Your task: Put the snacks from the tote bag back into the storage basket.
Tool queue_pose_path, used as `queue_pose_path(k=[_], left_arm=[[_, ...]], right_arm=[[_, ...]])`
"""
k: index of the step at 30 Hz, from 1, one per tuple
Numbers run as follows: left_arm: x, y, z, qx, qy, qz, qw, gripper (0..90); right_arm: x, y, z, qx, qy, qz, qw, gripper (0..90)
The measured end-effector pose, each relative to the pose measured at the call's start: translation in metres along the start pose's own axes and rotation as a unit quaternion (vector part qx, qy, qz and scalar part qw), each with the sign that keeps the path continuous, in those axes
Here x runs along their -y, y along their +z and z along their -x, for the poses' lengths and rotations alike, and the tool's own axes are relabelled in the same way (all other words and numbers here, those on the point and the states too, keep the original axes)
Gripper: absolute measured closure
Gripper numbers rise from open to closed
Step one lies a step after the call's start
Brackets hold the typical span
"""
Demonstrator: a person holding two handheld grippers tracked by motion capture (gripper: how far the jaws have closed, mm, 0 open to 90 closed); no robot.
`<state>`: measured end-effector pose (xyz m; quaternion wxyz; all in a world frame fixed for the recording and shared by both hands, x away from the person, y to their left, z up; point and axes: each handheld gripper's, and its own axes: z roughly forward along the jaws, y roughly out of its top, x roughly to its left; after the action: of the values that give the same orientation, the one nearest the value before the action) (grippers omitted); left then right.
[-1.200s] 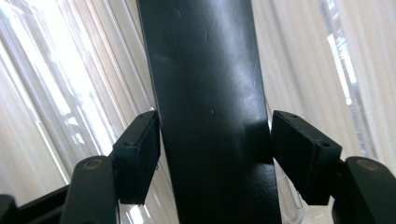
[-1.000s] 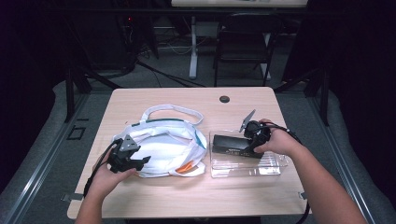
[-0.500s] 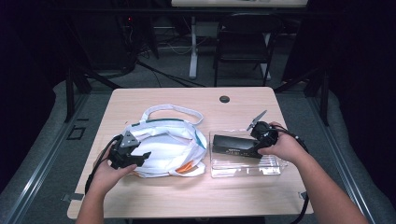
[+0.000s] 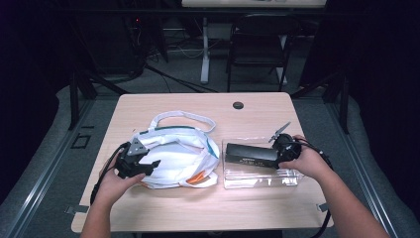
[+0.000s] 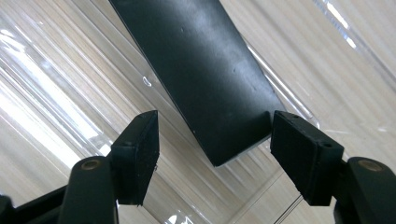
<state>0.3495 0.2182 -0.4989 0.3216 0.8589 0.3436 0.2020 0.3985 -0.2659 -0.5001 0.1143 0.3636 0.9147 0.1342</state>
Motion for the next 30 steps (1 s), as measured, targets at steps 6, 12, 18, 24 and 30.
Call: queue_pose_path(k=[6, 12, 18, 24, 30], left_arm=[[-0.001, -0.001, -0.001, -0.001, 0.001, 0.001, 1.0, 41.0], [-0.001, -0.001, 0.0, -0.001, 0.001, 0.005, 1.0, 41.0], [-0.001, -0.001, -0.001, 0.0, 0.002, 0.001, 1.0, 41.1], [0.0, -0.002, -0.001, 0.0, -0.001, 0.005, 1.0, 41.1], [0.002, -0.002, -0.001, 0.0, -0.004, 0.005, 1.0, 41.1]], right_arm=[[0.004, 0.001, 0.002, 0.003, 0.026, 0.004, 0.9996, 32.8], [0.006, 0.006, 0.004, 0.008, 0.036, -0.007, 0.9993, 32.8], [0.006, 0.01, 0.005, 0.005, 0.04, -0.015, 0.9991, 32.8], [0.005, 0.016, 0.003, 0.004, 0.041, -0.015, 0.999, 33.8], [0.001, 0.017, 0.003, 0.006, 0.039, -0.017, 0.9991, 34.4]])
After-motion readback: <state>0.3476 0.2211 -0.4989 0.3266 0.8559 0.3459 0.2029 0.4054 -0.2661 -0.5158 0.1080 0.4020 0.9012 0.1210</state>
